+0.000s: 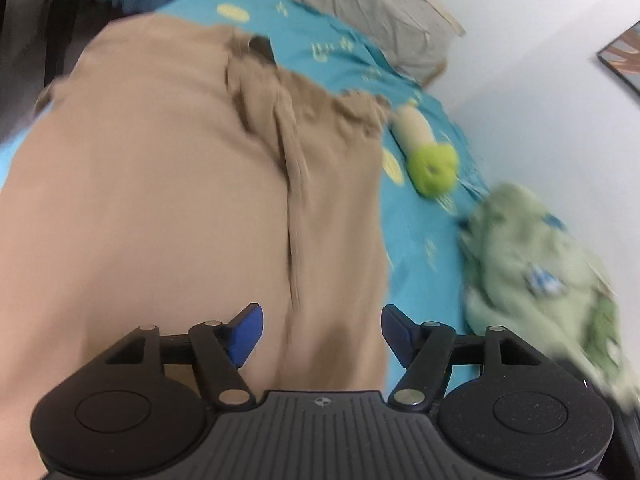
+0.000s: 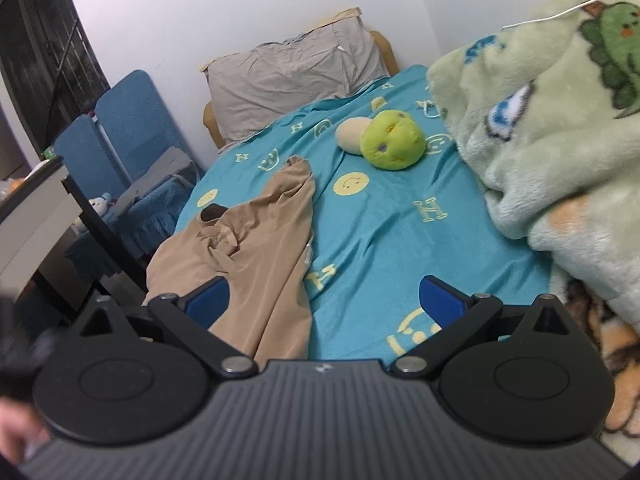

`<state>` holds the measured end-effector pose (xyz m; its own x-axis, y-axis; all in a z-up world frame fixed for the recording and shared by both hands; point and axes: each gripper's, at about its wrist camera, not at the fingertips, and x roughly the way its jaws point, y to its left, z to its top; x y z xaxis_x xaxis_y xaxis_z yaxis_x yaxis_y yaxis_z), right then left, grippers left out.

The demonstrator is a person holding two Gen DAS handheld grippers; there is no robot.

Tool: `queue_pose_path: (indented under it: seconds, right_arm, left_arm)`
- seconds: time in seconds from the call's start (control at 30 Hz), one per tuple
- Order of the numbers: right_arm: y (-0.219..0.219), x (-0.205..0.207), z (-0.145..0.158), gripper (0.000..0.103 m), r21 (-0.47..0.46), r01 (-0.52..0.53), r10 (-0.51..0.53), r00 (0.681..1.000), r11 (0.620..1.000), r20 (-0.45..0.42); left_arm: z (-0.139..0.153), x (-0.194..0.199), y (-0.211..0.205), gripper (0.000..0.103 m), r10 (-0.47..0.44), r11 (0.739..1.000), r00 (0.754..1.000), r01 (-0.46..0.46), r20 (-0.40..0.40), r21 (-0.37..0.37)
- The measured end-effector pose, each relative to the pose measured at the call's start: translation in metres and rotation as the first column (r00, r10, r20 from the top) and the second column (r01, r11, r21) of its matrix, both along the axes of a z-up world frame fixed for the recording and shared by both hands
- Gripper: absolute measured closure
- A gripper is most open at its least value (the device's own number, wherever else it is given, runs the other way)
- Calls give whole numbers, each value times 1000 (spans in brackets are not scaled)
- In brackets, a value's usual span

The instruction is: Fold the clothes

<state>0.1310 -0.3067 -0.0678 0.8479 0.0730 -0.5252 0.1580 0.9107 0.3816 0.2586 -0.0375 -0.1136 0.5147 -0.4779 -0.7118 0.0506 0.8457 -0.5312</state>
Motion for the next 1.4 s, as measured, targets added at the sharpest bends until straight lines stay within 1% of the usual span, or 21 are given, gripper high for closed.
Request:
queue_pose_path:
  seconds: [0.13,0.23,0.27,0.3,0.33,0.37,0.4,0.43,0.47,0.5,0.53,0.67,0.77,0.87,1.03,1.07,1.17,1.23,1.3,1.37,1.4]
  right_arm:
    - [8,12,-7,0,-39,-16,16,1000,999,1]
    - [11,25,-10,0,-52,-11,12,1000,999,5]
    - [11,28,-11,0,-51,-14,14,1000,999,10]
    - [11,31,-12,0,-51,-16,17,1000,999,15]
    - [11,34,-13,0,-54,-18,19,1000,998,18]
    - [11,36,-14,0,-57,-19,20,1000,998,17]
    - [10,37,-15,0,-56,-19,19,1000,998,14]
    - [9,38,-16,0,-51,-17,18,1000,999,11]
    - [8,39,-18,0,-43,-15,15,1000,999,8]
    - [6,40,-19,0,-33,-12,12,1000,999,4]
    - [6,41,-20,0,-27,-8,8,1000,1000,2]
    - [6,43,-22,0,-24,2,-2,1000,1000,0]
    - [6,42,-22,0,-28,8,-8,1000,1000,6]
    - [7,43,-23,0,-31,4,-3,1000,1000,14]
    - [11,38,-17,0,-42,-6,8,999,999,47]
    - [12,37,-16,0,-44,-9,11,998,999,54]
    - [12,34,-11,0,-38,-10,13,997,999,75]
    - [14,30,-7,0,-44,-12,16,996,999,92]
    - [17,25,-3,0,-55,-16,22,994,998,107]
    - [20,19,1,0,-66,-20,28,992,998,121]
    - [22,17,3,0,-72,-21,31,991,997,129]
  left_arm:
    - [-19,56,-20,37,40,997,998,-44,57,68]
    - [-31,78,-13,41,69,996,995,-72,70,50]
    - [-34,85,-16,45,79,995,994,-83,80,51]
    - [-36,90,-19,54,93,993,991,-99,100,65]
    - [-39,95,-23,57,88,993,990,-97,112,71]
    - [-42,102,-27,58,70,994,991,-79,117,71]
    - [-45,109,-32,66,47,995,991,-57,125,79]
    - [-45,114,-38,78,21,994,990,-36,142,106]
    - [-42,115,-41,81,0,989,987,-24,162,145]
    - [-39,116,-43,96,-12,983,985,-20,172,182]
    - [-37,118,-45,99,-20,976,985,-19,174,218]
    - [-29,125,-49,100,-29,933,981,-42,190,357]
    - [-31,129,-49,99,-16,918,982,-59,187,392]
    - [-29,119,-45,90,-33,924,977,-51,211,379]
    - [0,77,-40,58,-134,904,955,8,266,427]
    - [8,65,-38,56,-143,907,950,14,277,421]
    - [34,26,-31,42,-167,917,935,30,313,398]
    - [52,-2,-28,28,-176,917,923,27,342,399]
    - [70,-32,-24,19,-178,922,909,19,377,388]
    - [85,-58,-21,17,-187,925,898,24,399,379]
    - [92,-70,-20,12,-186,925,895,20,405,380]
